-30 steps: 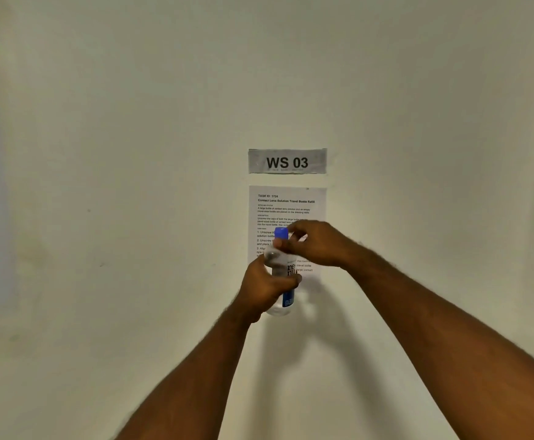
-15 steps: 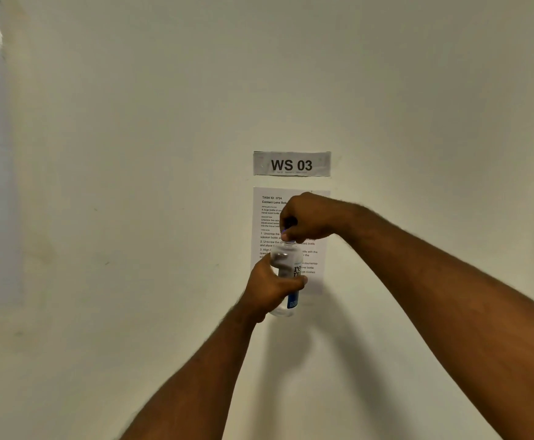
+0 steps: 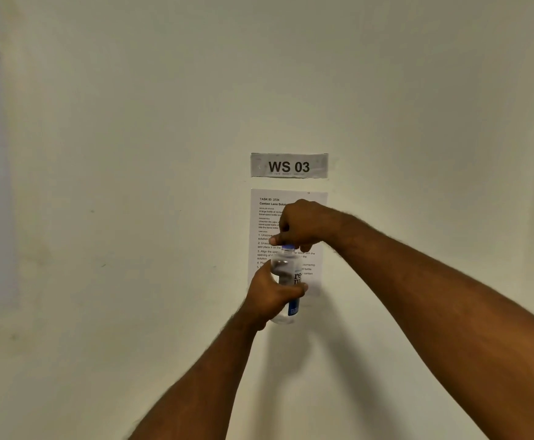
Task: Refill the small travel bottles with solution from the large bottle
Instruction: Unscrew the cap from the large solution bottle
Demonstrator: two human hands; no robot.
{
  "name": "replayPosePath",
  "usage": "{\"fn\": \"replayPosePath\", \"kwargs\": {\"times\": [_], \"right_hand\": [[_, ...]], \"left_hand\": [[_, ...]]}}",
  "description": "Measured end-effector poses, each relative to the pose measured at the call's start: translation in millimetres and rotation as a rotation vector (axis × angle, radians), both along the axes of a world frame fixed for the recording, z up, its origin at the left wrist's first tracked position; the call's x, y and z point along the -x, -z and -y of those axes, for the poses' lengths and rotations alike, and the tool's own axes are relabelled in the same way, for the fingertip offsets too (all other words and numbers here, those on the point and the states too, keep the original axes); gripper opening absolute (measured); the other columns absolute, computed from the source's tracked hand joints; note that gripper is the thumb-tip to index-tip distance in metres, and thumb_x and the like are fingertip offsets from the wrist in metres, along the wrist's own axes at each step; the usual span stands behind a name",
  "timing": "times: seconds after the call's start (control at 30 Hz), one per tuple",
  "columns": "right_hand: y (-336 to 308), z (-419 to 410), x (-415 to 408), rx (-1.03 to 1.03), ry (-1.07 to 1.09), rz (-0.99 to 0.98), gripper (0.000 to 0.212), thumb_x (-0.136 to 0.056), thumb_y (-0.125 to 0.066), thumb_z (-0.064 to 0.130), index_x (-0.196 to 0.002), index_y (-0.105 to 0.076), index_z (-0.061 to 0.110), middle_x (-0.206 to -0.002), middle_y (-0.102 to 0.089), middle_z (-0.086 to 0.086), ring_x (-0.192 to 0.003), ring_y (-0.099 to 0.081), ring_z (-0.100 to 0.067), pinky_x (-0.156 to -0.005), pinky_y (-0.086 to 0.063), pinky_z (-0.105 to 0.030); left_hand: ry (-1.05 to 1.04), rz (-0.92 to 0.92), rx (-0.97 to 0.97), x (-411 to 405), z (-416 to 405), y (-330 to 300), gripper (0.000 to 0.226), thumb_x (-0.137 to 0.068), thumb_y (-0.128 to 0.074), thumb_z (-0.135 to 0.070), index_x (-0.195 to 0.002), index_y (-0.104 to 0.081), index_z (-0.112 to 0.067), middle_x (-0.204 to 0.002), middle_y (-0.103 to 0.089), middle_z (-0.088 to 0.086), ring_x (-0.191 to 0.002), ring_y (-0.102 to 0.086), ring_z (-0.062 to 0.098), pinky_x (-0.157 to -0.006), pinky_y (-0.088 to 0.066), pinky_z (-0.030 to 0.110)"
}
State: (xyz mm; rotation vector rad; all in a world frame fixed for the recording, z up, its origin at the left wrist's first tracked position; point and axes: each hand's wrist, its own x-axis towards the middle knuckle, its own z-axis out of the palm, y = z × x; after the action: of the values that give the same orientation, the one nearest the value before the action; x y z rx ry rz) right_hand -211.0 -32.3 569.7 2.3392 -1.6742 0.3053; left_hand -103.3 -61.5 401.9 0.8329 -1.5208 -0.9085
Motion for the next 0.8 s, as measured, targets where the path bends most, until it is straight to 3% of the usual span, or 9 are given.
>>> {"fn": "replayPosePath", "kwargs": {"times": [0.07, 0.17, 0.27, 0.33, 0.4, 0.47, 0.53, 0.63, 0.8], "right_hand": [[0.6, 0.0, -2.4, -0.004, -0.026, -0.059, 0.029, -0.090, -0.070, 0.041, -0.087, -0.075, 0.012, -0.074, -0.076, 0.000, -0.060, -0.069, -0.006, -0.068, -0.055, -0.027], [-1.6, -1.8, -1.9, -0.069, -0.087, -0.071, 0.008, -0.089, -0.074, 0.022, -0.093, -0.075, 0.015, -0.085, -0.076, 0.001, -0.074, -0.071, -0.008, -0.068, -0.052, -0.025], [0.2, 0.1, 0.1, -0.129, -0.136, -0.064, 0.015, -0.086, -0.074, 0.008, -0.098, -0.075, 0.017, -0.099, -0.074, 0.001, -0.089, -0.069, -0.015, -0.074, -0.053, -0.024], [2.5, 1.2, 2.2, -0.170, -0.162, -0.009, 0.023, -0.087, -0.075, 0.014, -0.109, -0.071, 0.017, -0.106, -0.071, 0.000, -0.089, -0.068, -0.017, -0.074, -0.057, -0.026], [3.4, 2.4, 5.0, -0.175, -0.142, 0.085, 0.039, -0.089, -0.073, 0.037, -0.122, -0.063, 0.018, -0.111, -0.069, -0.001, -0.086, -0.069, -0.016, -0.072, -0.060, -0.029], [2.6, 3.3, 7.0, -0.067, -0.046, 0.092, 0.049, -0.089, -0.064, 0.058, -0.115, -0.064, 0.017, -0.102, -0.072, -0.003, -0.079, -0.073, -0.019, -0.074, -0.062, -0.033], [1.0, 5.8, 7.6, -0.003, 0.018, 0.072, 0.052, -0.087, -0.062, 0.064, -0.098, -0.069, 0.014, -0.088, -0.074, -0.003, -0.068, -0.075, -0.018, -0.070, -0.061, -0.030], [0.0, 7.7, 6.3, -0.029, -0.015, 0.032, 0.037, -0.087, -0.071, 0.050, -0.087, -0.075, 0.013, -0.079, -0.077, -0.002, -0.065, -0.074, -0.012, -0.073, -0.061, -0.029], [-2.0, 6.4, 4.0, -0.103, -0.131, -0.062, 0.007, -0.084, -0.077, 0.017, -0.091, -0.076, 0.017, -0.081, -0.074, 0.005, -0.077, -0.069, -0.010, -0.075, -0.056, -0.028]], "left_hand": [[-0.006, 0.002, 0.013, 0.8, 0.3, -0.2, 0.063, -0.076, -0.090, -0.016, -0.129, -0.056, -0.023, -0.124, -0.068, -0.001, -0.110, -0.070, 0.020, -0.097, -0.060, 0.039], [-0.002, 0.006, 0.010, 1.5, 0.3, 2.2, 0.064, -0.078, -0.089, -0.017, -0.131, -0.055, -0.024, -0.129, -0.067, -0.001, -0.116, -0.068, 0.022, -0.102, -0.057, 0.045], [0.007, 0.012, 0.002, 2.0, -0.1, 6.4, 0.063, -0.079, -0.088, -0.016, -0.131, -0.055, -0.024, -0.131, -0.066, -0.001, -0.117, -0.067, 0.022, -0.104, -0.055, 0.047], [0.008, 0.012, 0.013, 1.7, 0.1, 8.3, 0.061, -0.079, -0.088, -0.016, -0.129, -0.055, -0.027, -0.129, -0.067, -0.003, -0.113, -0.068, 0.018, -0.103, -0.056, 0.044], [0.007, -0.001, 0.026, 1.0, 1.3, 8.6, 0.058, -0.078, -0.089, -0.016, -0.125, -0.057, -0.029, -0.125, -0.069, -0.006, -0.111, -0.069, 0.014, -0.100, -0.058, 0.040], [0.005, -0.015, 0.032, 1.0, 2.5, 7.8, 0.055, -0.077, -0.089, -0.015, -0.120, -0.059, -0.033, -0.122, -0.070, -0.006, -0.110, -0.070, 0.014, -0.096, -0.058, 0.037], [0.004, -0.020, 0.032, 1.9, 2.5, 5.7, 0.053, -0.077, -0.089, -0.015, -0.115, -0.060, -0.036, -0.117, -0.071, -0.007, -0.108, -0.071, 0.016, -0.093, -0.059, 0.036], [0.003, -0.023, 0.028, 4.3, 3.2, 4.8, 0.056, -0.075, -0.089, -0.014, -0.120, -0.060, -0.031, -0.118, -0.070, -0.007, -0.108, -0.071, 0.017, -0.094, -0.059, 0.036], [0.003, -0.006, 0.022, 5.8, 2.2, 10.8, 0.058, -0.076, -0.089, -0.015, -0.124, -0.059, -0.027, -0.122, -0.070, -0.006, -0.107, -0.071, 0.012, -0.093, -0.059, 0.032]]}}
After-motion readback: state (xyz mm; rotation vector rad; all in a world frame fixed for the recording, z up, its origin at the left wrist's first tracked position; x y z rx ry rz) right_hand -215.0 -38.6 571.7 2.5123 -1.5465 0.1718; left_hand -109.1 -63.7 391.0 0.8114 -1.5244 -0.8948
